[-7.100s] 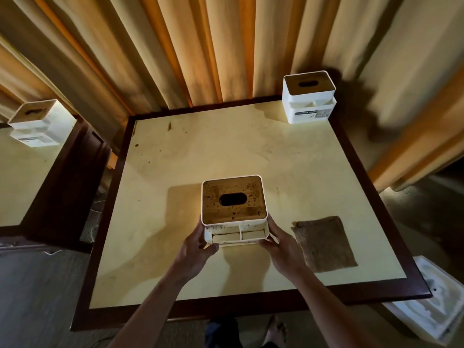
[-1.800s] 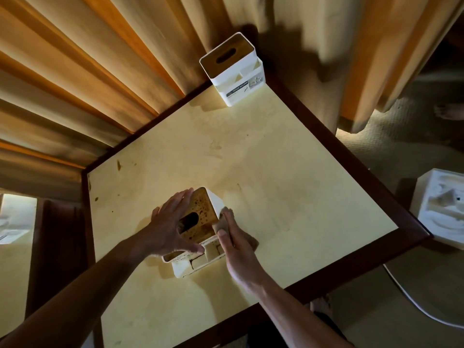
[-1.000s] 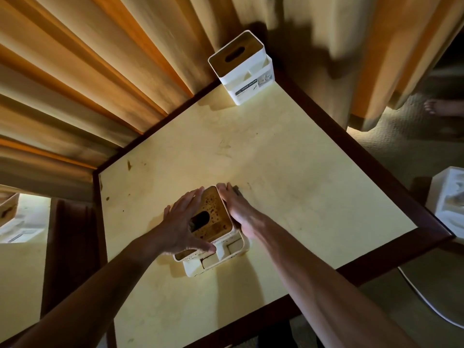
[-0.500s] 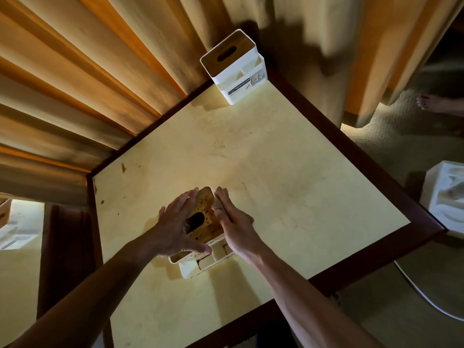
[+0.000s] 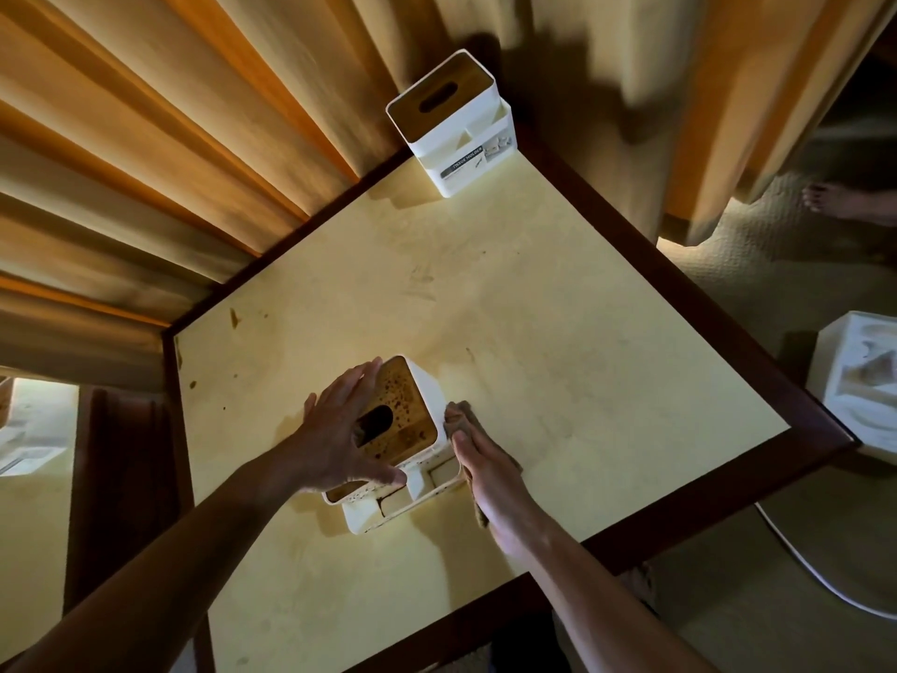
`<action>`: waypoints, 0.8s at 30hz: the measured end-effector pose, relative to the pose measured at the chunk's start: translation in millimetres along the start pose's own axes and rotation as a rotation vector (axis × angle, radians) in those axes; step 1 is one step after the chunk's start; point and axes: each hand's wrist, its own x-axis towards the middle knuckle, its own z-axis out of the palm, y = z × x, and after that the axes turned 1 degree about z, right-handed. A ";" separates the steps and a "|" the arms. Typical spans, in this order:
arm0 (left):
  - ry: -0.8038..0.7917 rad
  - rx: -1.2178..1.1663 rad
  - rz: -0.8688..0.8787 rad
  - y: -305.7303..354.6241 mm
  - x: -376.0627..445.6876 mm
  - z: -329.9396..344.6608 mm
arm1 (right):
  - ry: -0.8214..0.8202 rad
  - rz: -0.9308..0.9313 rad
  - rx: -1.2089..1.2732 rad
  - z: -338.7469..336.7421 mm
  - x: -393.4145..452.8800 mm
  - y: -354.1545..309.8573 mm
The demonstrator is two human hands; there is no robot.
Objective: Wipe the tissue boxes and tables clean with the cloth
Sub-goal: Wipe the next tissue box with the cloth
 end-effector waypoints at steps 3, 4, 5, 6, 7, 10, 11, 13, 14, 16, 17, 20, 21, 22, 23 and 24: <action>-0.004 -0.003 -0.004 0.4 1.0 -0.4 | 0.004 0.041 -0.028 7.0 5.5 -11.0; -0.005 -0.001 -0.006 0.8 1.0 -0.6 | -0.003 0.048 -0.029 8.4 8.0 -16.6; -0.006 0.003 -0.008 1.6 0.5 -1.2 | -0.011 0.055 -0.021 9.5 11.1 -22.1; -0.004 0.006 -0.009 2.0 0.3 -1.3 | -0.020 0.063 -0.010 10.4 14.1 -28.3; -0.002 0.007 -0.009 2.2 0.2 -1.0 | -0.027 0.071 -0.010 10.8 16.8 -34.1; 0.007 -0.002 -0.003 1.4 0.1 0.5 | -0.030 0.069 -0.046 14.3 27.2 -48.1; 0.009 -0.005 -0.003 0.5 0.4 0.8 | -0.033 0.066 -0.056 15.8 31.4 -50.7; 0.013 0.001 -0.005 0.3 1.0 1.2 | -0.040 0.079 -0.039 16.5 34.4 -55.2; 0.016 0.005 -0.007 0.8 1.3 1.5 | -0.027 0.086 -0.029 15.2 34.5 -56.3; 0.027 -0.002 -0.016 3.0 -0.1 1.4 | 0.025 0.097 -0.017 9.7 32.3 -58.1; 0.034 -0.011 -0.022 4.5 -1.7 0.5 | 0.050 0.102 -0.005 6.1 30.1 -59.3; 0.082 -0.022 -0.043 6.8 -7.2 0.4 | 0.108 0.095 0.036 -4.7 21.5 -62.6; 0.106 -0.029 -0.072 8.0 -10.0 1.2 | 0.129 0.072 0.041 -7.0 18.6 -63.7; 0.135 -0.046 -0.118 7.8 -11.9 3.4 | 0.142 0.036 0.038 -8.2 15.1 -65.6; 0.164 -0.075 -0.177 8.3 -14.2 6.1 | 0.151 -0.001 0.029 -8.4 12.1 -67.1; 0.194 -0.116 -0.244 8.5 -16.0 9.5 | 0.150 -0.034 0.019 -7.3 8.9 -68.3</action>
